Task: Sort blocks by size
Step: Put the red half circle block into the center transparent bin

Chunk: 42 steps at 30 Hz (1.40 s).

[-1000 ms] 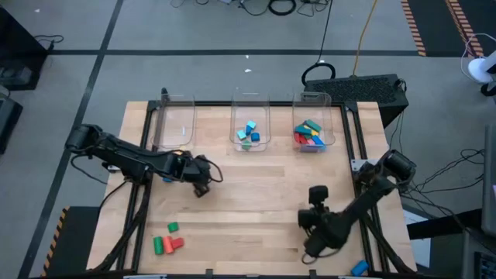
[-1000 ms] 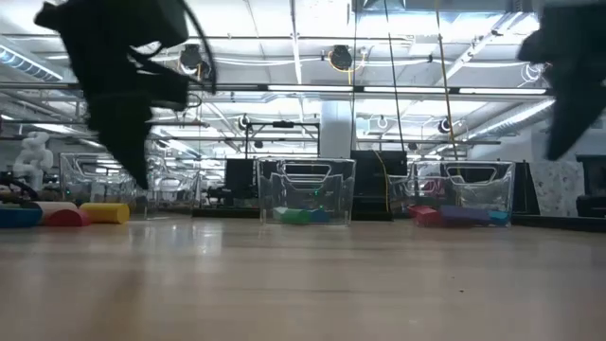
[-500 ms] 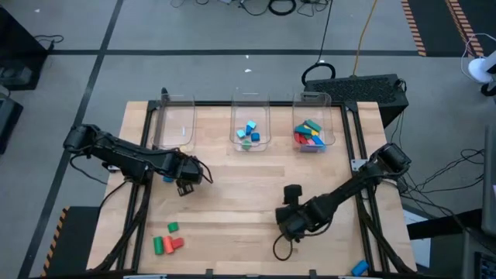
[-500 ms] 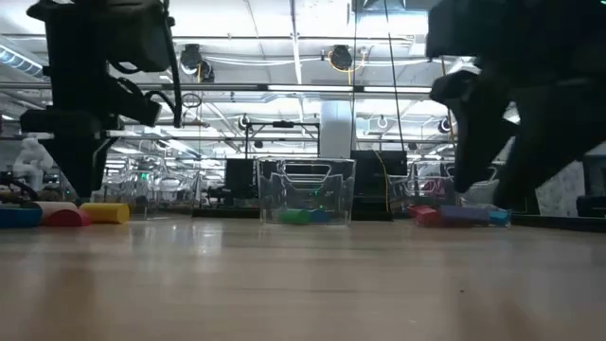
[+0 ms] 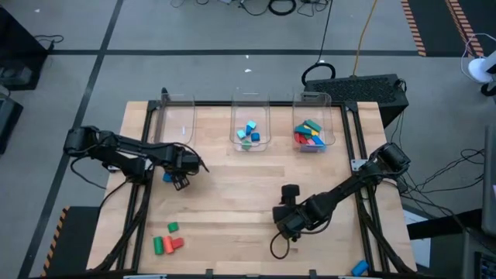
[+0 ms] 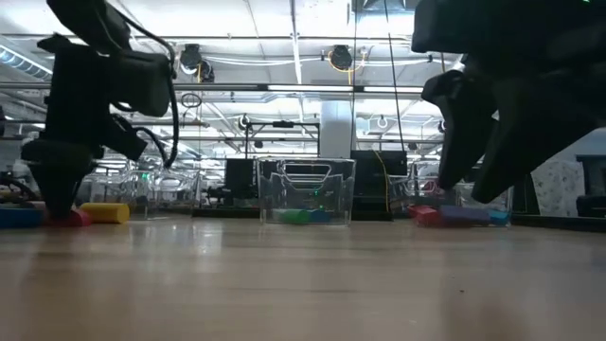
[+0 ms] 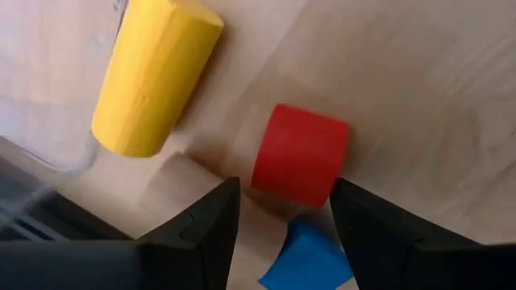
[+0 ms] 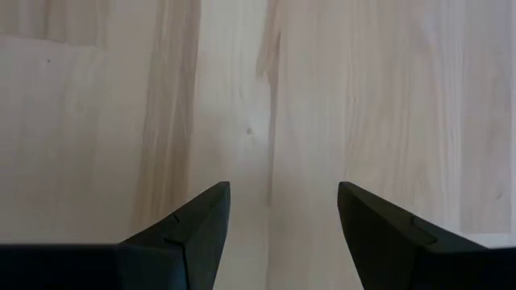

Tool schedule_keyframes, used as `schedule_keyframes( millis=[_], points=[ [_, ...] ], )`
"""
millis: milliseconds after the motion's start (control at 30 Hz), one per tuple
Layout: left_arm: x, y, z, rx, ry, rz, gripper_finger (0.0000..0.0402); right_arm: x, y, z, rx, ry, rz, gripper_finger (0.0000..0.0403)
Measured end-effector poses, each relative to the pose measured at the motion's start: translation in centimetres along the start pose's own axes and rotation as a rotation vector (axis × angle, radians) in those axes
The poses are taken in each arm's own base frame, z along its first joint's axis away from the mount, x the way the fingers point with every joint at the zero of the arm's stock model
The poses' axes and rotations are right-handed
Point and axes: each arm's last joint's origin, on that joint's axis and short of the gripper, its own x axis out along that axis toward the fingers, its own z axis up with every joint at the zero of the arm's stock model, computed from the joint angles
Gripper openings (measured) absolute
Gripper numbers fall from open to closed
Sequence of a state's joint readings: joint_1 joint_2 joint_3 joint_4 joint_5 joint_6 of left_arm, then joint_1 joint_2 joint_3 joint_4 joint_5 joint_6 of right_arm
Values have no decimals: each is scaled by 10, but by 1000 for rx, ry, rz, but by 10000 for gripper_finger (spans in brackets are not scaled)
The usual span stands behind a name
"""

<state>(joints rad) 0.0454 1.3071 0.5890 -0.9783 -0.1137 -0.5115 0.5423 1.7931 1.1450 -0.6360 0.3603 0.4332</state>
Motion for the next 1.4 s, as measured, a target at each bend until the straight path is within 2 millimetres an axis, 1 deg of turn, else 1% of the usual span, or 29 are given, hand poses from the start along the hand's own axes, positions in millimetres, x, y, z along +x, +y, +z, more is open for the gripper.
schedule_keyframes(
  millis=[267,367,500,567,667,800,933,1033,1200,1400],
  points=[
    [2,-1,5,8,-28,-58,193,0,1,2,0,-19,5,215],
    [2,-1,4,9,-24,-59,174,0,1,2,0,-19,3,215],
    [1,-1,4,3,-24,-60,135,0,0,2,15,-40,-41,215],
    [1,-1,5,1,-26,-67,131,0,-1,4,39,-70,-83,215],
    [1,-5,9,-1,-71,-98,131,2,0,9,105,-196,-129,215],
    [-1,-11,15,6,-149,-136,131,16,3,10,177,-415,-101,215],
    [-3,-17,21,15,-220,-176,131,31,-7,5,241,-571,-60,215],
    [-5,-22,23,25,-270,-205,131,35,-16,3,272,-673,-48,215],
    [-9,-35,29,32,-368,-302,131,35,-24,7,224,-730,-75,215],
    [-22,-53,38,75,-523,-468,131,35,-25,9,168,-742,-97,215]
  ],
)
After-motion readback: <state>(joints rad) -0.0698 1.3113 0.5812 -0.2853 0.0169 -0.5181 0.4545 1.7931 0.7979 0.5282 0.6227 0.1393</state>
